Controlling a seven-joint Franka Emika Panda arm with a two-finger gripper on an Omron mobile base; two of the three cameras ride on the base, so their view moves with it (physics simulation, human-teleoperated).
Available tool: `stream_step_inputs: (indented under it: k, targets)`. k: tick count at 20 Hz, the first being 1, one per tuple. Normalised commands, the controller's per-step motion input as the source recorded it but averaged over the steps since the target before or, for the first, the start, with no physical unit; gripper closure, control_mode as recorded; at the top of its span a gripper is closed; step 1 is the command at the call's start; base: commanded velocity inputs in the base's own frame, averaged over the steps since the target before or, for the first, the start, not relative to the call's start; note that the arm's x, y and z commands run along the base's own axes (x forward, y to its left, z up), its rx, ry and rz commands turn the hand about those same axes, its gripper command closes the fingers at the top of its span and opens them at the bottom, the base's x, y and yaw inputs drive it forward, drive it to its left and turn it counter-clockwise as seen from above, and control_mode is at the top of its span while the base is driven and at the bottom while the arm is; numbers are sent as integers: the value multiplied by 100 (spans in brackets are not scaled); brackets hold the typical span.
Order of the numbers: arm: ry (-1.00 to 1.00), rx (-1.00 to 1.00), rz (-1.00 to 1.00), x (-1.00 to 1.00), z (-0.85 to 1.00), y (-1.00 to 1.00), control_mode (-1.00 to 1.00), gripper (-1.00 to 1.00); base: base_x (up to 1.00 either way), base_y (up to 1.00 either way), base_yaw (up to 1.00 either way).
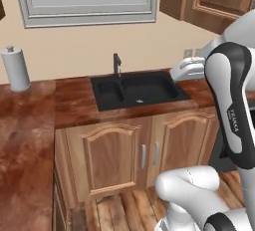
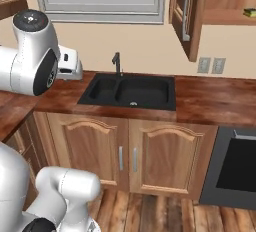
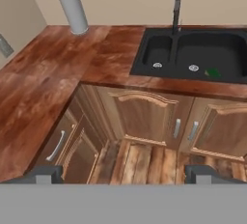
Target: Pick up the sponge and sponge from the sink, and place them back in the cabinet, and close the cabinet doors.
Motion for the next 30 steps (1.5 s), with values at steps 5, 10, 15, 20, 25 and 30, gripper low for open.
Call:
stream_step_inputs:
  k: [5, 10, 15, 20, 25, 30]
  targets:
    - [0, 0, 0, 0, 0, 0, 100, -100, 42, 0, 9]
    - [0, 0, 0, 0, 0, 0, 100, -100, 50, -1, 4]
    - [0, 0, 0, 0, 0, 0, 100, -100, 51, -4, 0]
    - [0, 0, 0, 0, 0, 0, 100, -100, 50, -1, 0]
    - [0, 0, 0, 0, 0, 0, 100, -100, 31, 1, 0]
    - [0, 0, 0, 0, 0, 0, 100, -100, 35, 2, 0]
